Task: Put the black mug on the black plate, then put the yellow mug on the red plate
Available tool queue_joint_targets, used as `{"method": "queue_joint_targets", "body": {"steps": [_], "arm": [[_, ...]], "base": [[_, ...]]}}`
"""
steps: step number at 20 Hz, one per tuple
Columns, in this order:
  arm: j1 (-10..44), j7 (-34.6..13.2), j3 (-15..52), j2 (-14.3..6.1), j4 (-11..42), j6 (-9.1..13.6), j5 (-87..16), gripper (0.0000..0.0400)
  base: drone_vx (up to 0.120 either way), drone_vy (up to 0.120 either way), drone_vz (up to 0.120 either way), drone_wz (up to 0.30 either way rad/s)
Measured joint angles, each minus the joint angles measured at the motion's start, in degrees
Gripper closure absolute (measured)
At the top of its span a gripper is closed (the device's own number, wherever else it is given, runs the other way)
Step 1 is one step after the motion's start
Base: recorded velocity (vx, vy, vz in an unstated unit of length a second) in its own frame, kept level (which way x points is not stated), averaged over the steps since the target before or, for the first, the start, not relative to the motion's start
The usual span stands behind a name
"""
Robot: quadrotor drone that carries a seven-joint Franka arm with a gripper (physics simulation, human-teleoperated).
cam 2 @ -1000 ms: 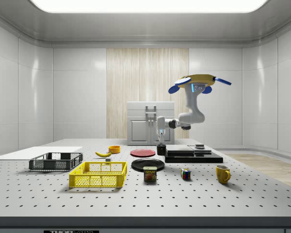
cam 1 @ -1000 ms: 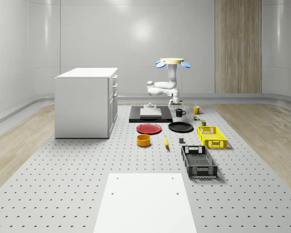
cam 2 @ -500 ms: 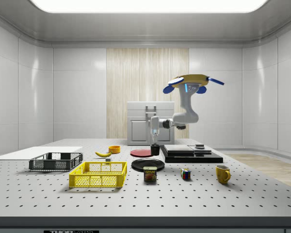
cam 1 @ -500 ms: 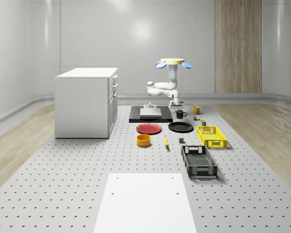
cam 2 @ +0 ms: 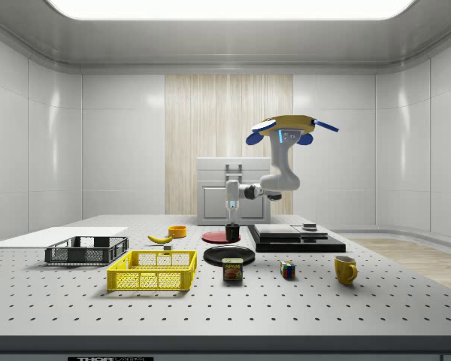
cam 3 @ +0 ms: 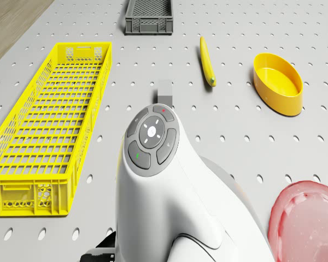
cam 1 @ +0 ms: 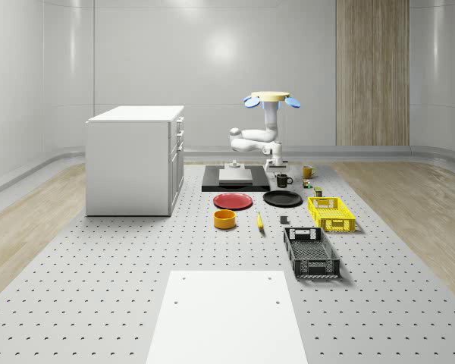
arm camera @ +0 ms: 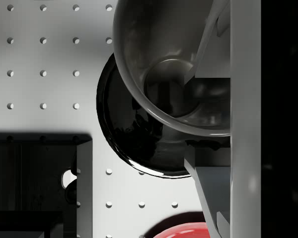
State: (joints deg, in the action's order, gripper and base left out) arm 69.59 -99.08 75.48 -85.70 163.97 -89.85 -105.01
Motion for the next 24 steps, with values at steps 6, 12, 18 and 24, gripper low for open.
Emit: {"method": "queue_joint_targets", "body": {"steps": [6, 12, 18, 24], "arm": [[0.58, 0.09, -4.45, -0.48, -1.09, -1.99, -4.12, 0.029], [1.45, 0.18, -9.34, -0.5, -2.73, -4.01, -8.72, 0.029], [2.19, 0.31, -13.04, -0.08, -4.3, -5.39, -12.26, 0.029], [2.91, 0.54, -16.64, 0.72, -6.13, -6.66, -15.77, 0.0208]], "base": [[0.0, 0.0, 0.0, 0.0], [0.0, 0.0, 0.0, 0.0], [0.0, 0.0, 0.0, 0.0], [0.0, 0.0, 0.0, 0.0]]}}
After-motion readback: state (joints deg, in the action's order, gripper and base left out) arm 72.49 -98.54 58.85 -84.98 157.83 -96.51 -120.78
